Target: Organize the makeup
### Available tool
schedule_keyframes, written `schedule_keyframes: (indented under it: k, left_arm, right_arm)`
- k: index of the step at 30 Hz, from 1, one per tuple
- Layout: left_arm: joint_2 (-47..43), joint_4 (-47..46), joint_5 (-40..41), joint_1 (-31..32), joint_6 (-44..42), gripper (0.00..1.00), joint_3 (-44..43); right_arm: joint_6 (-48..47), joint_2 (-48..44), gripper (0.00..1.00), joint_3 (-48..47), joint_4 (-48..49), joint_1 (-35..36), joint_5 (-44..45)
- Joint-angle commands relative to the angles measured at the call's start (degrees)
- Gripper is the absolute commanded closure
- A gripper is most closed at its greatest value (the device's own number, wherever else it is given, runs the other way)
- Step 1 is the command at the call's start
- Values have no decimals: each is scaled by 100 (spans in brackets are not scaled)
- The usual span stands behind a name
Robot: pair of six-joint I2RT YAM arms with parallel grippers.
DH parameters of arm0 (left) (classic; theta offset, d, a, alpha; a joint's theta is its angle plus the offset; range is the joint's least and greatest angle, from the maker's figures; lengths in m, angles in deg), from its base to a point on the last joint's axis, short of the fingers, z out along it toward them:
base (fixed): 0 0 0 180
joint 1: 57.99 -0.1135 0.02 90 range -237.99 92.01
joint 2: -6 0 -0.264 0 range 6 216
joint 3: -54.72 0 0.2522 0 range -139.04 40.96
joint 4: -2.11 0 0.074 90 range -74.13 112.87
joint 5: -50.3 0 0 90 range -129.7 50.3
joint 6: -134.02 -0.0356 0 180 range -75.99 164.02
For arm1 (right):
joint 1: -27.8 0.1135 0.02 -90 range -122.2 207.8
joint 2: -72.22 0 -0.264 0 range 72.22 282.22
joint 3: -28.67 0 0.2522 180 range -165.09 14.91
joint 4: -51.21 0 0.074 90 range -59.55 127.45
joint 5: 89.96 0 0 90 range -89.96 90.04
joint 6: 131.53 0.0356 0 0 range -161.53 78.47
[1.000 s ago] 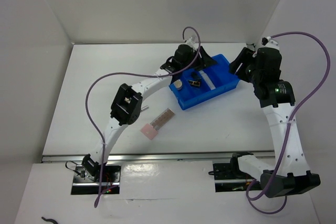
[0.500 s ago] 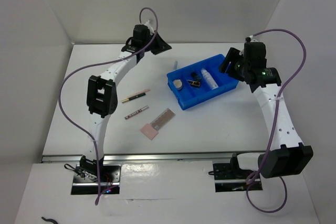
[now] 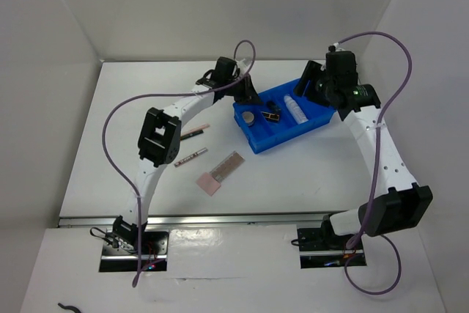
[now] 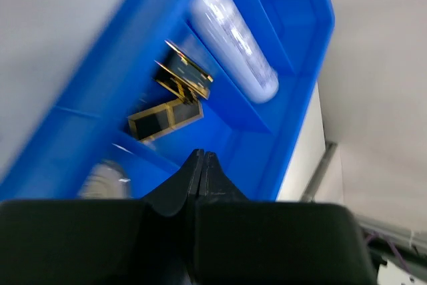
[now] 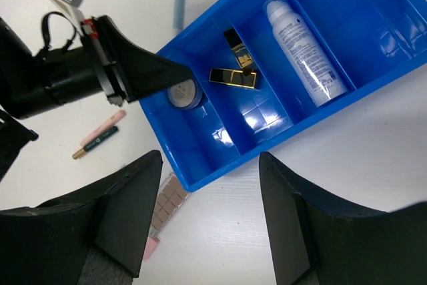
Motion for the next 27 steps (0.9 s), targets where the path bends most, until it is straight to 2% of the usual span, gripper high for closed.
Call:
schedule_keyframes:
  k: [1,7,9,13,18,22,27]
  left_arm:
    - [-220,74,-330,28,-357,100,117]
    - [-430,-30,-568,-25,-559,100,212]
    - [-799,-277,-419,-235,-489,100,546]
    - [-1020,-418,38,-604,-348,100,662]
    - [-467,-207,38,-982,-242,100,223]
    - [148,179,-374,-1044,-242,100,-330]
    - [54,-49,-769,-755,-321,100,116]
  right_arm:
    - [61,130,32,-279,236,169,174]
    - [61,376,32,-445,288,274,174]
    - [61,438,32,-507,288,336,227]
    - [61,561,32,-560,341,336,227]
    - [61,684,32,-622,341,389,174]
    - [61,798,32,-683,341,389,174]
    - [61,860,32,-683,394,441,174]
